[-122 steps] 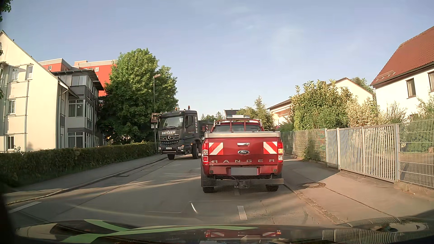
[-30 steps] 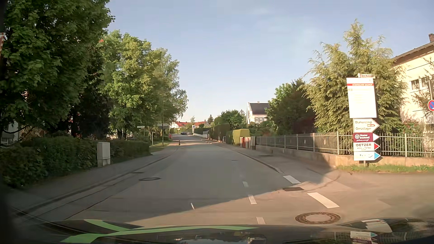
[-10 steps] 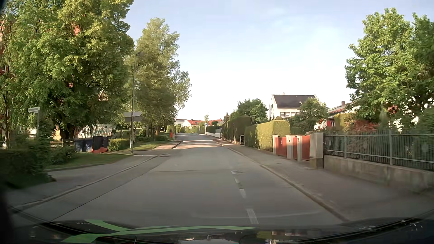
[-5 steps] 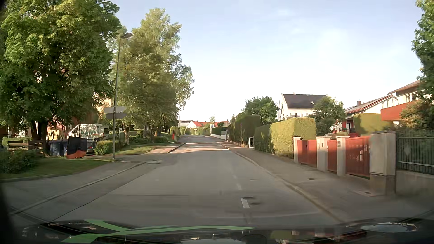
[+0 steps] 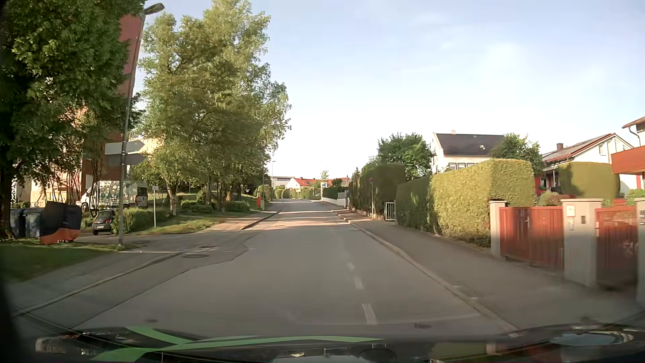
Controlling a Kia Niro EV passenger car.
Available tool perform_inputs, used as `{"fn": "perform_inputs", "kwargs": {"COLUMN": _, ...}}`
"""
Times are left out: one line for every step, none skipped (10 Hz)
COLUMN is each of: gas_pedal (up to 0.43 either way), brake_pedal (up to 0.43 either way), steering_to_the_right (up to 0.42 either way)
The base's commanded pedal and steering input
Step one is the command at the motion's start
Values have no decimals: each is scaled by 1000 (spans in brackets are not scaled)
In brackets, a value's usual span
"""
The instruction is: Follow the waypoints while adhering to traffic rules and regulations
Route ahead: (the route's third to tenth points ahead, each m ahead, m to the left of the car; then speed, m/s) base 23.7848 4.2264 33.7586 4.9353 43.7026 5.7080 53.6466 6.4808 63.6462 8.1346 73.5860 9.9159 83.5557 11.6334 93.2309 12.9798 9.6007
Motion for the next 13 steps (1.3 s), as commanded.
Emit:
{"fn": "perform_inputs", "kwargs": {"gas_pedal": 118, "brake_pedal": 0, "steering_to_the_right": -26}}
{"fn": "perform_inputs", "kwargs": {"gas_pedal": 118, "brake_pedal": 0, "steering_to_the_right": -26}}
{"fn": "perform_inputs", "kwargs": {"gas_pedal": 118, "brake_pedal": 0, "steering_to_the_right": -25}}
{"fn": "perform_inputs", "kwargs": {"gas_pedal": 118, "brake_pedal": 0, "steering_to_the_right": -25}}
{"fn": "perform_inputs", "kwargs": {"gas_pedal": 118, "brake_pedal": 0, "steering_to_the_right": -25}}
{"fn": "perform_inputs", "kwargs": {"gas_pedal": 118, "brake_pedal": 0, "steering_to_the_right": -25}}
{"fn": "perform_inputs", "kwargs": {"gas_pedal": 118, "brake_pedal": 0, "steering_to_the_right": -25}}
{"fn": "perform_inputs", "kwargs": {"gas_pedal": 118, "brake_pedal": 0, "steering_to_the_right": -24}}
{"fn": "perform_inputs", "kwargs": {"gas_pedal": 118, "brake_pedal": 0, "steering_to_the_right": -25}}
{"fn": "perform_inputs", "kwargs": {"gas_pedal": 118, "brake_pedal": 0, "steering_to_the_right": -24}}
{"fn": "perform_inputs", "kwargs": {"gas_pedal": 118, "brake_pedal": 0, "steering_to_the_right": -21}}
{"fn": "perform_inputs", "kwargs": {"gas_pedal": 118, "brake_pedal": 0, "steering_to_the_right": -18}}
{"fn": "perform_inputs", "kwargs": {"gas_pedal": 118, "brake_pedal": 0, "steering_to_the_right": -17}}
